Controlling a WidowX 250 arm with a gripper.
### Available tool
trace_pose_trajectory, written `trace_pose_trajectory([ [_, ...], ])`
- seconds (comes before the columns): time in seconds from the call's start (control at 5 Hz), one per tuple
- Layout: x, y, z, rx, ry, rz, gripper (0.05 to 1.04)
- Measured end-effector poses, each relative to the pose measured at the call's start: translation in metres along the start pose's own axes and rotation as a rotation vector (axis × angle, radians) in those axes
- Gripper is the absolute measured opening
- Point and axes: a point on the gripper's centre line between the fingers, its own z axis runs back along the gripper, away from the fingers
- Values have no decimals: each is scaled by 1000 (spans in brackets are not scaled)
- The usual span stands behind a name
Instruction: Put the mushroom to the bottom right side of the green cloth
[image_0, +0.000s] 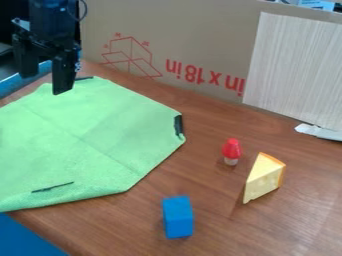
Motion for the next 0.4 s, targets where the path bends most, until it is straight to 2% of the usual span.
trace_pose_trajectory([
  [0.2, 0, -3, -9, -11, 26, -14, 1000],
  [0.4, 17, -27, -18, 6, -55, -210, 1000],
])
